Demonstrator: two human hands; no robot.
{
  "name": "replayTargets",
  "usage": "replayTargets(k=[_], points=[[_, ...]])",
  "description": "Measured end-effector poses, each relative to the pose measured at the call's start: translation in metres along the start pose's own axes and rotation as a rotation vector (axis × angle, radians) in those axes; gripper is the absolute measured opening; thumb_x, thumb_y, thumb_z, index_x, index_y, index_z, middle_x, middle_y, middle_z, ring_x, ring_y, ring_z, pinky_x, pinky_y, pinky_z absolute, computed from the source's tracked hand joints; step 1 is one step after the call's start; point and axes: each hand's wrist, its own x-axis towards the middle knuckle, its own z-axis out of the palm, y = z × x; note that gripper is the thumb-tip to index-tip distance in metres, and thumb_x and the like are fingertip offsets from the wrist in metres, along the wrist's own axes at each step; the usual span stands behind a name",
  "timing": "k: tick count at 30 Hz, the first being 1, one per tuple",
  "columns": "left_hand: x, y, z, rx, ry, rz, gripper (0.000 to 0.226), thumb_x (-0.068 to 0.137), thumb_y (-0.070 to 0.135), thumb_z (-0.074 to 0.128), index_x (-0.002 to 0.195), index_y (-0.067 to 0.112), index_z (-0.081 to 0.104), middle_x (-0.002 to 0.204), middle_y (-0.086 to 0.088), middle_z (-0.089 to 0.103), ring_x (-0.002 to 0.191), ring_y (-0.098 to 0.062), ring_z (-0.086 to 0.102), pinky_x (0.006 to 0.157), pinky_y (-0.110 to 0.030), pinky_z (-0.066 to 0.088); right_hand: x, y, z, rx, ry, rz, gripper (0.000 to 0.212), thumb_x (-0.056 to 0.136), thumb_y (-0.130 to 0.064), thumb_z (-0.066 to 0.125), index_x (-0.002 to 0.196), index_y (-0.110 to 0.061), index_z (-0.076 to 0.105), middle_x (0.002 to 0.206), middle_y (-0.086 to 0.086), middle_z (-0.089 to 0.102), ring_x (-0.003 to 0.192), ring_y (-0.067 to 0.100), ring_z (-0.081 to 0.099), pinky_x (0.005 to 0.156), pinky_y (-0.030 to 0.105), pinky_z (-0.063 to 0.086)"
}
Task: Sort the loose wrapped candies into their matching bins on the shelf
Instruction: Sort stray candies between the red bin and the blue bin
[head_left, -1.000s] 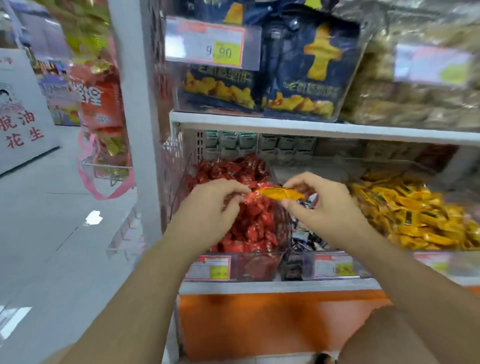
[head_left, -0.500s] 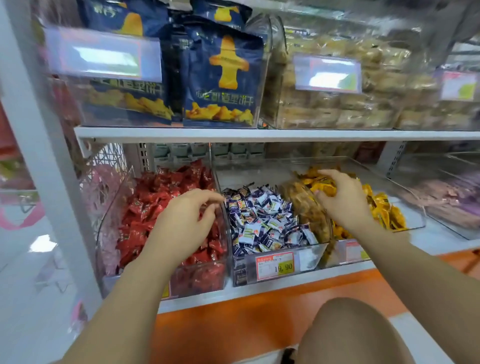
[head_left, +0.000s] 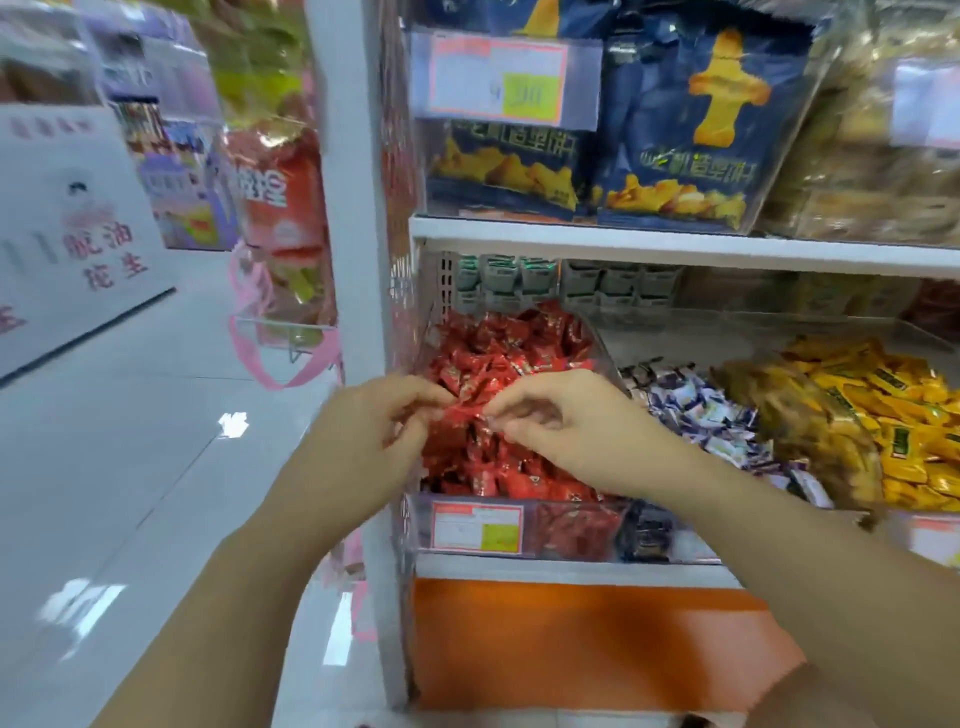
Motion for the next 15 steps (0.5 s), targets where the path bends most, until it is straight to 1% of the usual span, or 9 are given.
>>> replayTargets(k=[2, 4, 6, 7, 9, 11, 12, 14, 15], points=[[-0.008, -0.005, -0.011, -0.005, -0.044, -0.031, 0.035, 0.087, -0.001, 0.056, 0.089, 0.032, 0.066, 0.084, 0.025, 0.063, 0.087, 0.011, 0.055, 0.072, -0.001, 0.038, 0.014, -0.011, 0.018, 0.036, -0.141, 0.019, 0.025, 0.095, -0.005, 0.048, 0.109, -0.014, 0.066, 0.101, 0.0, 0.07, 0.089, 0.007, 0.066, 0.079, 0.015, 0.051], [-0.013, -0.012, -0.019, -0.008, -0.112, -0.078, 0.039, 0.086, -0.002, 0.053, 0.086, 0.035, 0.065, 0.083, 0.02, 0.066, 0.085, 0.004, 0.058, 0.071, -0.005, 0.042, 0.029, -0.017, 0.033, 0.045, -0.266, 0.099, 0.031, 0.097, 0.0, 0.038, 0.116, -0.007, 0.062, 0.107, 0.007, 0.068, 0.094, 0.016, 0.067, 0.078, 0.022, 0.054], [-0.016, -0.019, -0.023, 0.039, -0.215, -0.134, 0.038, 0.088, 0.001, 0.049, 0.089, 0.036, 0.067, 0.084, 0.02, 0.066, 0.084, 0.0, 0.059, 0.072, -0.01, 0.044, 0.041, -0.017, 0.044, 0.014, -0.383, 0.171, 0.034, 0.097, 0.002, 0.035, 0.121, -0.004, 0.058, 0.112, 0.01, 0.066, 0.094, 0.02, 0.065, 0.073, 0.019, 0.053], [-0.017, -0.022, -0.023, 0.066, -0.263, -0.155, 0.037, 0.088, 0.003, 0.048, 0.093, 0.034, 0.068, 0.085, 0.021, 0.066, 0.084, 0.001, 0.059, 0.073, -0.01, 0.044, 0.046, -0.017, 0.047, -0.05, -0.438, 0.178, 0.034, 0.096, 0.002, 0.036, 0.121, -0.003, 0.059, 0.114, 0.01, 0.066, 0.093, 0.019, 0.064, 0.071, 0.016, 0.052], [-0.018, -0.028, -0.024, 0.093, -0.34, -0.19, 0.033, 0.09, 0.005, 0.047, 0.099, 0.028, 0.069, 0.088, 0.02, 0.065, 0.086, 0.003, 0.059, 0.076, -0.007, 0.043, 0.055, -0.015, 0.051, -0.246, -0.526, 0.156, 0.034, 0.095, -0.001, 0.041, 0.121, -0.004, 0.061, 0.115, 0.008, 0.066, 0.093, 0.018, 0.062, 0.071, 0.018, 0.048], [-0.018, -0.03, -0.026, 0.107, -0.416, -0.23, 0.032, 0.093, 0.007, 0.046, 0.105, 0.026, 0.068, 0.095, 0.016, 0.065, 0.092, 0.0, 0.058, 0.078, -0.007, 0.043, 0.059, -0.014, 0.054, -0.378, -0.549, 0.136, 0.034, 0.095, -0.005, 0.042, 0.122, -0.009, 0.062, 0.107, -0.001, 0.067, 0.082, 0.01, 0.059, 0.063, 0.012, 0.043], [-0.017, -0.031, -0.026, 0.116, -0.444, -0.243, 0.031, 0.094, 0.009, 0.045, 0.106, 0.027, 0.068, 0.1, 0.013, 0.066, 0.095, -0.003, 0.059, 0.083, -0.011, 0.045, 0.06, -0.014, 0.055, -0.404, -0.565, 0.142, 0.035, 0.095, -0.007, 0.042, 0.123, -0.011, 0.062, 0.1, -0.005, 0.065, 0.077, 0.006, 0.056, 0.061, 0.008, 0.041], [-0.016, -0.032, -0.027, 0.123, -0.474, -0.262, 0.03, 0.095, 0.014, 0.044, 0.105, 0.029, 0.068, 0.105, 0.012, 0.065, 0.098, -0.006, 0.06, 0.088, -0.021, 0.047, 0.063, -0.016, 0.057, -0.447, -0.615, 0.141, 0.033, 0.097, -0.011, 0.041, 0.123, -0.01, 0.06, 0.104, -0.002, 0.064, 0.083, 0.008, 0.056, 0.073, 0.014, 0.043], [-0.015, -0.032, -0.027, 0.122, -0.481, -0.266, 0.03, 0.096, 0.014, 0.044, 0.105, 0.029, 0.068, 0.104, 0.012, 0.064, 0.096, -0.006, 0.059, 0.087, -0.02, 0.047, 0.065, -0.016, 0.059, -0.457, -0.646, 0.141, 0.032, 0.097, -0.013, 0.04, 0.122, -0.009, 0.059, 0.106, 0.001, 0.064, 0.084, 0.01, 0.055, 0.075, 0.018, 0.043]])
